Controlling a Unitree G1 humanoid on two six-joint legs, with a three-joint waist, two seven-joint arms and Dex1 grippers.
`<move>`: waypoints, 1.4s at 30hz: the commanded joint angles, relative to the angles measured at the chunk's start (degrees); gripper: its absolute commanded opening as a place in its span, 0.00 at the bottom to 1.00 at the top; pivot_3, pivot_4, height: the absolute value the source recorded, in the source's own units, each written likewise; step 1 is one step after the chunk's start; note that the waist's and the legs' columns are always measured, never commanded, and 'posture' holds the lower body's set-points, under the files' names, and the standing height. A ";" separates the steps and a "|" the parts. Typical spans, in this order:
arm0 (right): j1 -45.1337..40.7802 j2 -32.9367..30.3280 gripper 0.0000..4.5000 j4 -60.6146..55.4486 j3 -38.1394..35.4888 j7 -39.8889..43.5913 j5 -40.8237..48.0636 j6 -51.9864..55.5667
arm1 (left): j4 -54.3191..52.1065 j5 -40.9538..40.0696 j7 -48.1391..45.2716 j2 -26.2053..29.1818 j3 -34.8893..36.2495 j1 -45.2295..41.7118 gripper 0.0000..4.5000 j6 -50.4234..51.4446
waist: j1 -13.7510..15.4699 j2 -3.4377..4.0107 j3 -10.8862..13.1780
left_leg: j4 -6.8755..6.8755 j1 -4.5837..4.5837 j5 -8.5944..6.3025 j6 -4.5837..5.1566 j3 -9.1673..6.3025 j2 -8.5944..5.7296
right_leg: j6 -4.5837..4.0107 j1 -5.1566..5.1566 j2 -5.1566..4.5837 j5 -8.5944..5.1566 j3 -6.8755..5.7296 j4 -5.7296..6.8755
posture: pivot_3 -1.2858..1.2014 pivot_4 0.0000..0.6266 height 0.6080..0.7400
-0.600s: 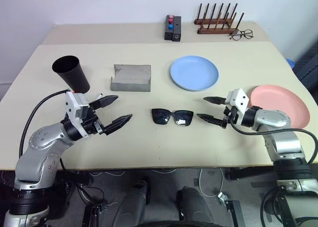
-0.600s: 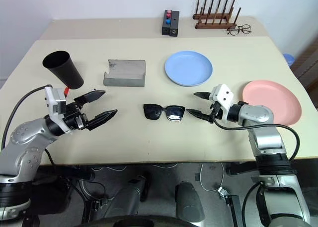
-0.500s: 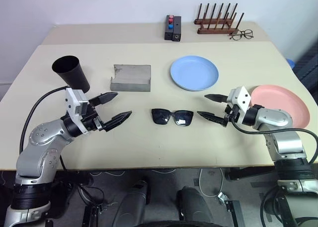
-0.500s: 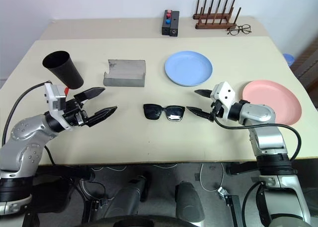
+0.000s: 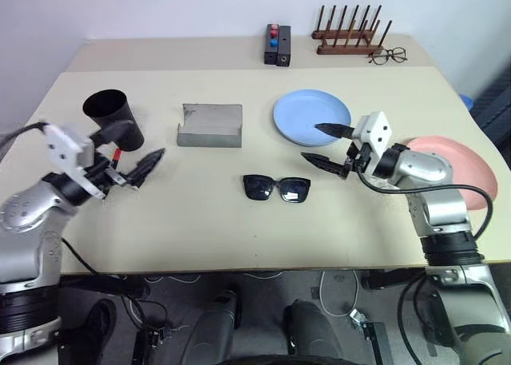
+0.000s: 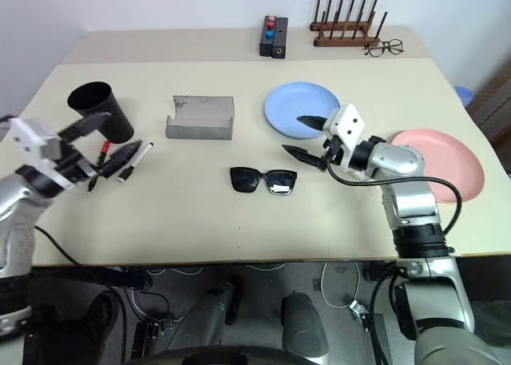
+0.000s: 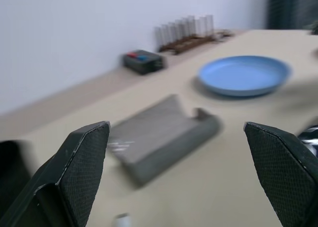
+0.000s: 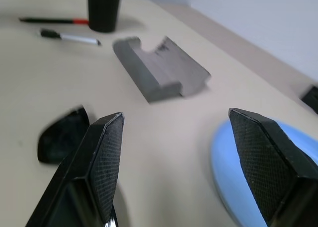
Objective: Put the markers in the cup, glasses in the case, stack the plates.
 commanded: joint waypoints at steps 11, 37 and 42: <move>-5.50 10.44 0.76 -7.45 -1.80 -3.37 13.90 13.52 | 15.79 6.41 9.28 11.21 8.13 1.20 1.00 7.65 | 0.37 0.00 0.00 | -0.07 0.00 -0.01 -0.02 -0.14 -0.06 | -0.01 -0.06 -0.01 0.00 -0.03 0.01 | 0.52 0.24 0.99; 2.89 11.78 0.76 -14.69 2.89 -5.48 10.45 10.41 | 30.61 13.96 15.48 10.96 -13.97 -29.01 1.00 41.82 | -0.01 -0.05 -0.02 | -0.03 0.01 0.06 -0.11 -0.15 0.00 | 0.11 -0.09 0.26 0.08 -0.04 0.22 | 0.52 0.24 0.99; 3.40 11.61 0.76 -15.46 3.09 -5.67 10.57 10.69 | 30.24 14.48 14.74 9.50 -15.58 -29.20 1.00 42.59 | -0.08 -0.05 -0.02 | -0.03 0.00 0.07 -0.12 -0.15 0.01 | 0.11 -0.08 0.27 0.08 -0.03 0.24 | 0.52 0.24 0.99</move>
